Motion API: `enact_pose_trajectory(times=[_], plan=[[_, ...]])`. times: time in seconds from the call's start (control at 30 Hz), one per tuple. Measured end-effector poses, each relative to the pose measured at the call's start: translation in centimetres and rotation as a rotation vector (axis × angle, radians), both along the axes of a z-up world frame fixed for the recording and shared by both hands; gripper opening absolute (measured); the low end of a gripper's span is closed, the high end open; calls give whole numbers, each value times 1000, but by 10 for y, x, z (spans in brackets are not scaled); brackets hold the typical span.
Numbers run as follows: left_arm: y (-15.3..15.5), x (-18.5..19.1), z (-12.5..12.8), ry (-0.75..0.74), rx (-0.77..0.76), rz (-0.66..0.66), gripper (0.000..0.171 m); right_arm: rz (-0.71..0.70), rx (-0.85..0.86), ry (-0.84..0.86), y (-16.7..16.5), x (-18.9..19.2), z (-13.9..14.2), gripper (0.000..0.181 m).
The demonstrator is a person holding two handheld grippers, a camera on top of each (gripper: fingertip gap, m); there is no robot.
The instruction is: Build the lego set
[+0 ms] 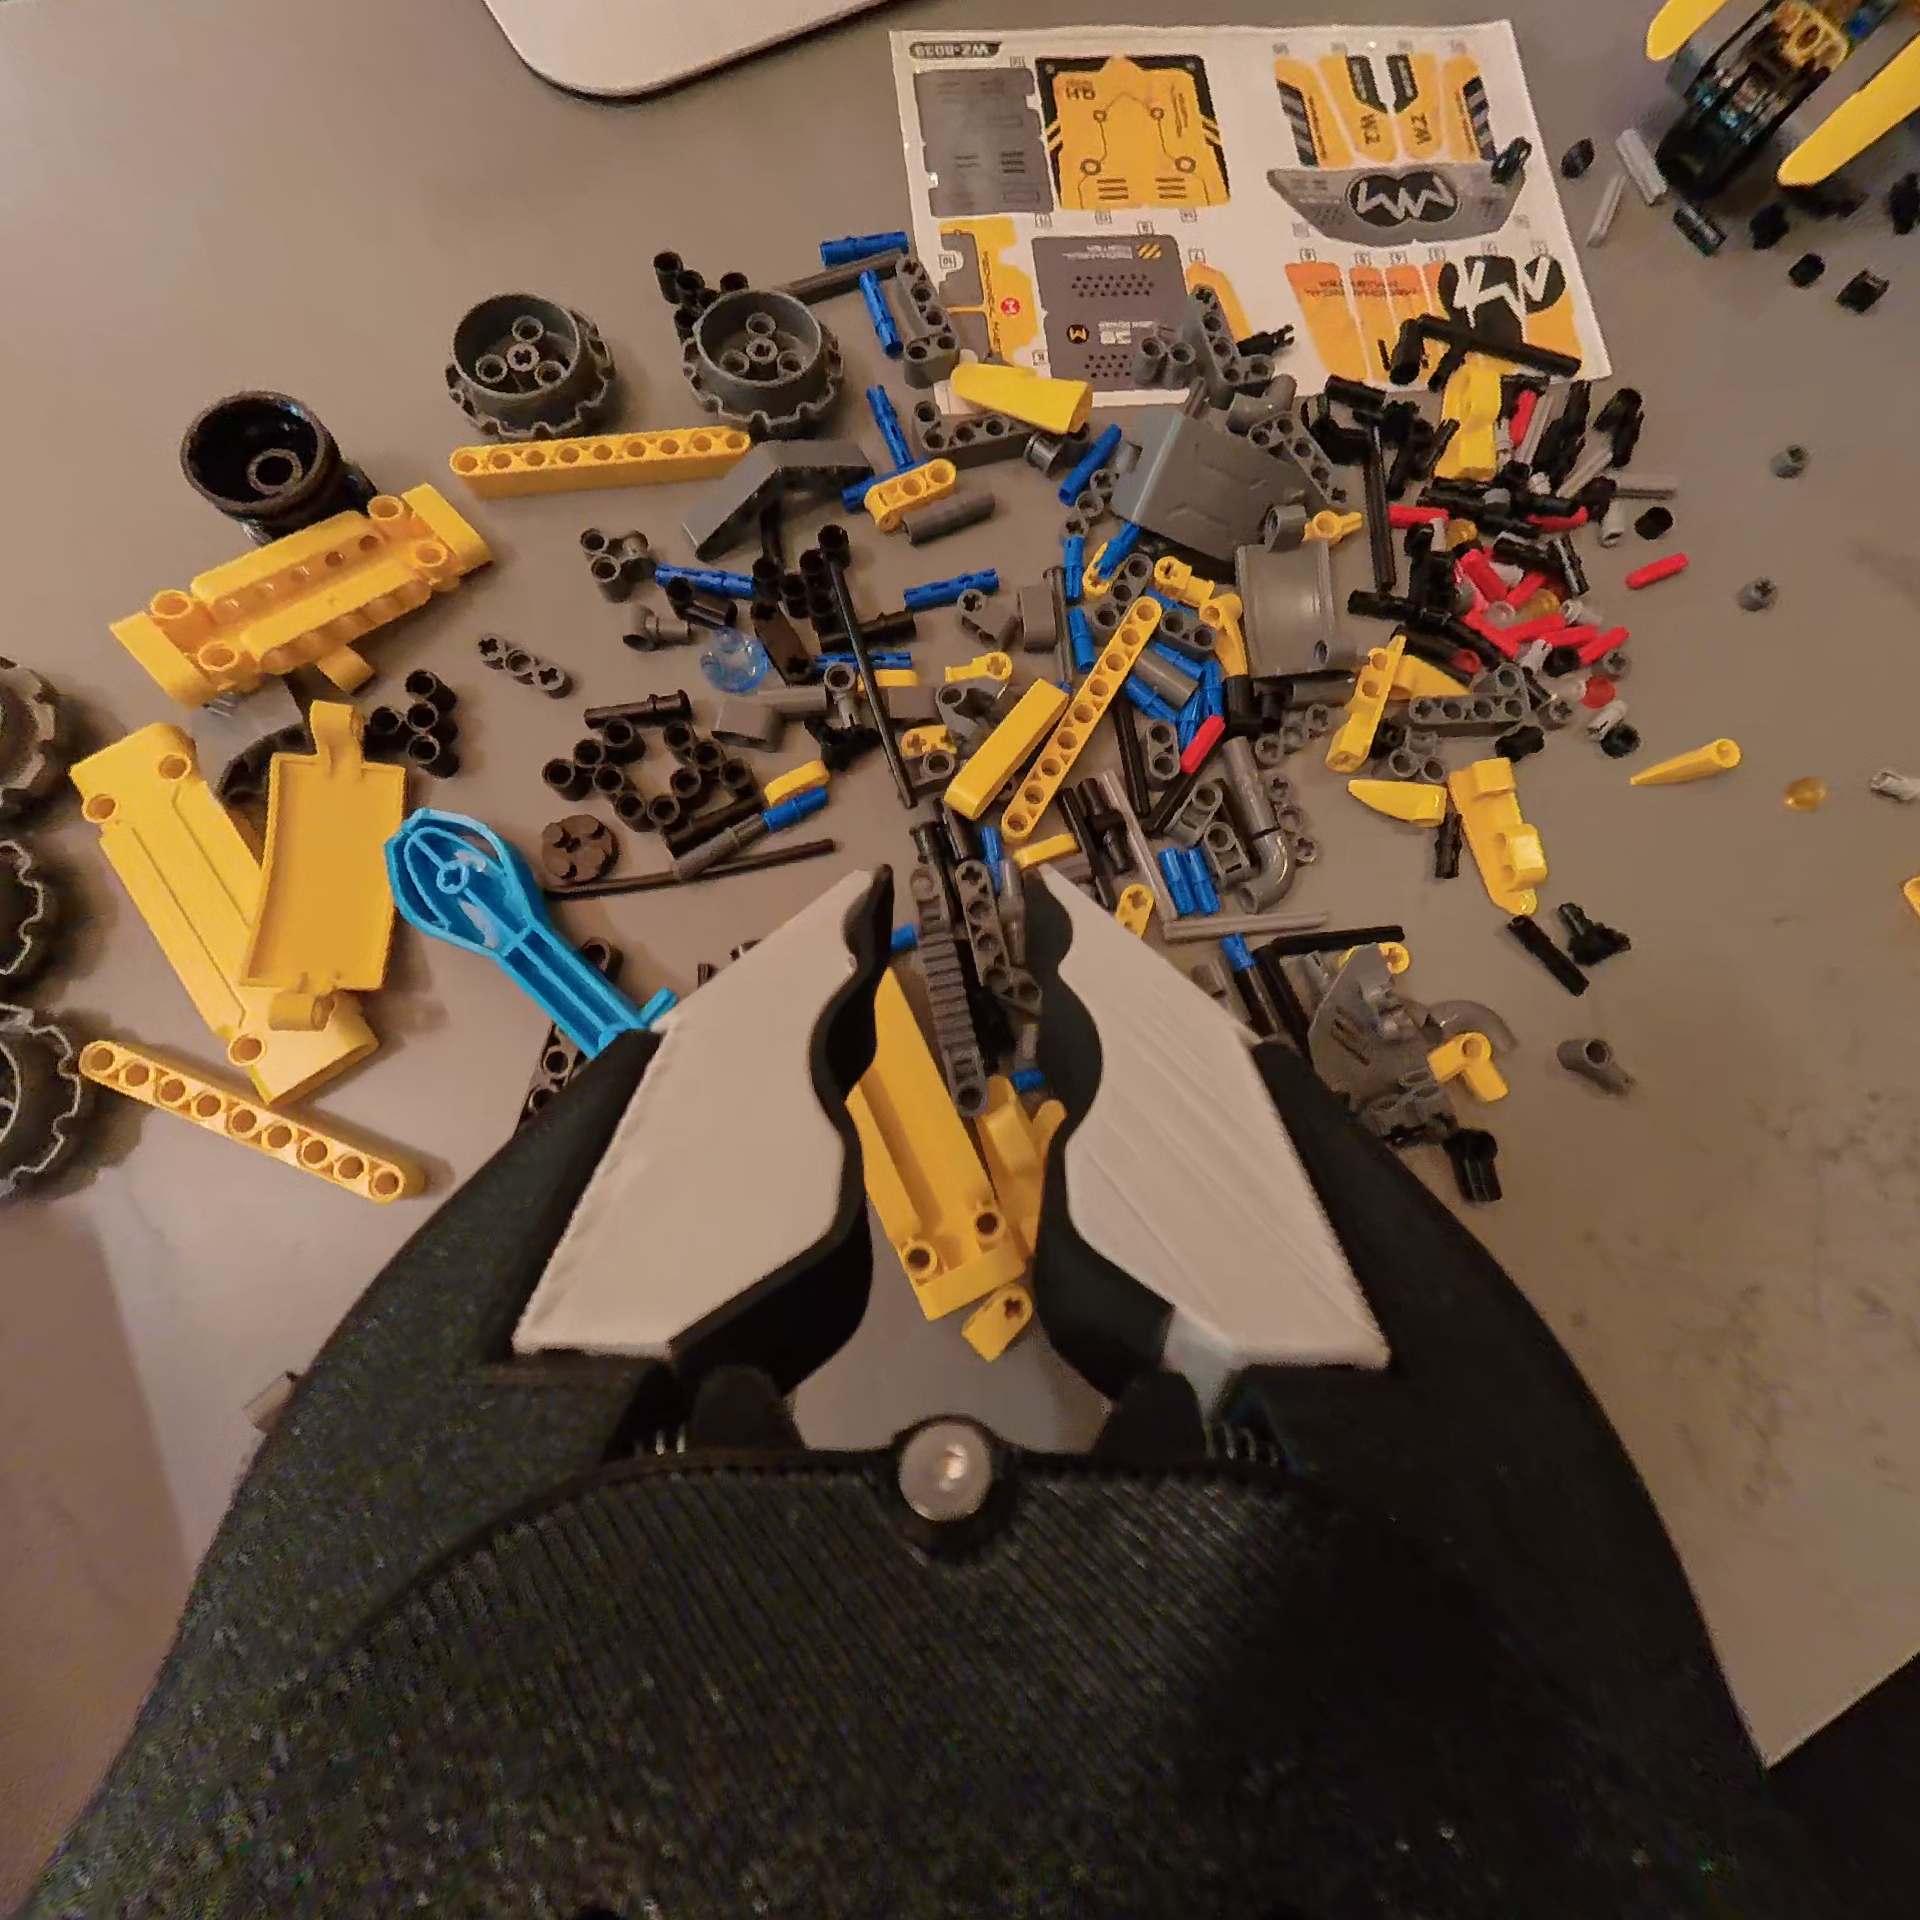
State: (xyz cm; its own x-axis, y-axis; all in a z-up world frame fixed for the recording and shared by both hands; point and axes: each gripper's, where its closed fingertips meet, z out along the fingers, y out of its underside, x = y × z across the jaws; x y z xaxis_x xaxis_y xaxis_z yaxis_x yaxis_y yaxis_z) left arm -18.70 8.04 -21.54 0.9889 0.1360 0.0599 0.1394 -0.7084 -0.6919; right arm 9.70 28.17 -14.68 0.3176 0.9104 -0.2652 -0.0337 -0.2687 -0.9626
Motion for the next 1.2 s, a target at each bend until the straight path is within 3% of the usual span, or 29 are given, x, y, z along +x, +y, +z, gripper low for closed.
enact_pose_trajectory(times=[0.13,0.3,0.8,1.0,1.2], plan=[[19,10,8,-19,34,-29,25,0,-6,-1,1,0,-1,52],[39,21,0,-35,16,-60,18,-3,-10,8,1,1,0,52],[45,-30,31,34,151,93,14,10,9,-11,-2,-2,-1,52],[75,-3,21,-37,84,-46,13,11,5,-15,-2,-2,-1,52],[112,13,-10,-47,-84,-138,7,13,6,-20,-2,-2,-2,52]])
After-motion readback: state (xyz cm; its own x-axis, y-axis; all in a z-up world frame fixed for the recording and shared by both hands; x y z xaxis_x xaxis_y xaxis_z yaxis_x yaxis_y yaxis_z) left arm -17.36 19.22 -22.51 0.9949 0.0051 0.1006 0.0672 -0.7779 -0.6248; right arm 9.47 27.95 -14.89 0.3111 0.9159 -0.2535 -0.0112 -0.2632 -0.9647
